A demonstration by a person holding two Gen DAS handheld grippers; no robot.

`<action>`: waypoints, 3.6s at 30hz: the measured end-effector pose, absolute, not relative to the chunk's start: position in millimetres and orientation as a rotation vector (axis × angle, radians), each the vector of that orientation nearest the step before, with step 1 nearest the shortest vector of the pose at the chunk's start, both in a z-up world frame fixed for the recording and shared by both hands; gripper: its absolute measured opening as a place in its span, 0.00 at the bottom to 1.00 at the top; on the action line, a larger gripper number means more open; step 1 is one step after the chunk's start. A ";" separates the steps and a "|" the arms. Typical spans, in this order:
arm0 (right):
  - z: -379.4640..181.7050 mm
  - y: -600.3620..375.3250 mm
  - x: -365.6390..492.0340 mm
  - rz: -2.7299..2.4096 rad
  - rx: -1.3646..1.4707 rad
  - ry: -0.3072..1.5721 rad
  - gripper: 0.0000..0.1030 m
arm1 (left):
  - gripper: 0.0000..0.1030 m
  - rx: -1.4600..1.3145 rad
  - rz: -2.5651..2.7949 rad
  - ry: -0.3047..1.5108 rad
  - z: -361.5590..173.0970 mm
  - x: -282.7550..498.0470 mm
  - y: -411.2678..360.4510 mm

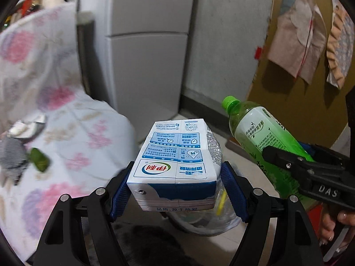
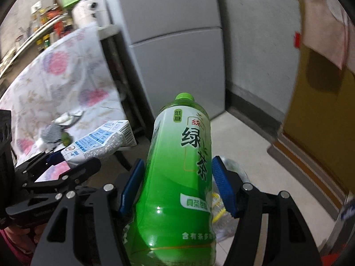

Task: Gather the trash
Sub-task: 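Carry the milk carton and green bottle to the bin and release both, then bring both tools back over the chair toward the cucumber, then grasp the green cucumber with the right gripper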

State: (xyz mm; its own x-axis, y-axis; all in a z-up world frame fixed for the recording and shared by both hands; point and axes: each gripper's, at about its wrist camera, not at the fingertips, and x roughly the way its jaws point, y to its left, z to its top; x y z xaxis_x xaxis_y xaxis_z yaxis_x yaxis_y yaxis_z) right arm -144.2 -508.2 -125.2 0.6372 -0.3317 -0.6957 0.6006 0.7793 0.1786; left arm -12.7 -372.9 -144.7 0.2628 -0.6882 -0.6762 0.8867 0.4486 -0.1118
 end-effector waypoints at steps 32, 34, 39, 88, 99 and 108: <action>-85.2 -467.2 -95.3 -0.325 0.420 0.595 0.76 | 0.83 0.248 -0.735 0.683 -117.5 43.3 -260.5; -85.2 -450.2 -81.3 -0.282 0.409 0.621 0.76 | 0.83 0.236 -0.675 0.696 -118.6 50.1 -233.4; -83.6 -409.5 -52.0 -0.187 0.343 0.672 0.76 | 0.83 0.183 -0.550 0.727 -122.0 64.8 -176.3; -166.7 -327.3 194.9 0.038 -0.041 0.925 0.54 | 0.83 0.126 -0.244 0.835 -160.2 191.5 -92.4; -146.3 -324.7 161.3 0.083 0.045 0.863 0.32 | 0.83 0.139 -0.254 0.848 -160.7 195.4 -92.2; -116.5 -325.1 133.0 0.147 0.131 0.786 0.32 | 0.87 0.191 -0.364 0.848 -159.8 227.0 -121.4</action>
State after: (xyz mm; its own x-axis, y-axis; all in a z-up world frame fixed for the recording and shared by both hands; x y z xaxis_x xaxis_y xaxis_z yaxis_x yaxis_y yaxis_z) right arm 133.0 -325.1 -116.5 0.6977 0.1801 -0.6934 -0.0825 0.9816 0.1720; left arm 227.0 -121.4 -159.8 0.6051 -0.2375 -0.7599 0.3874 0.9217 0.0204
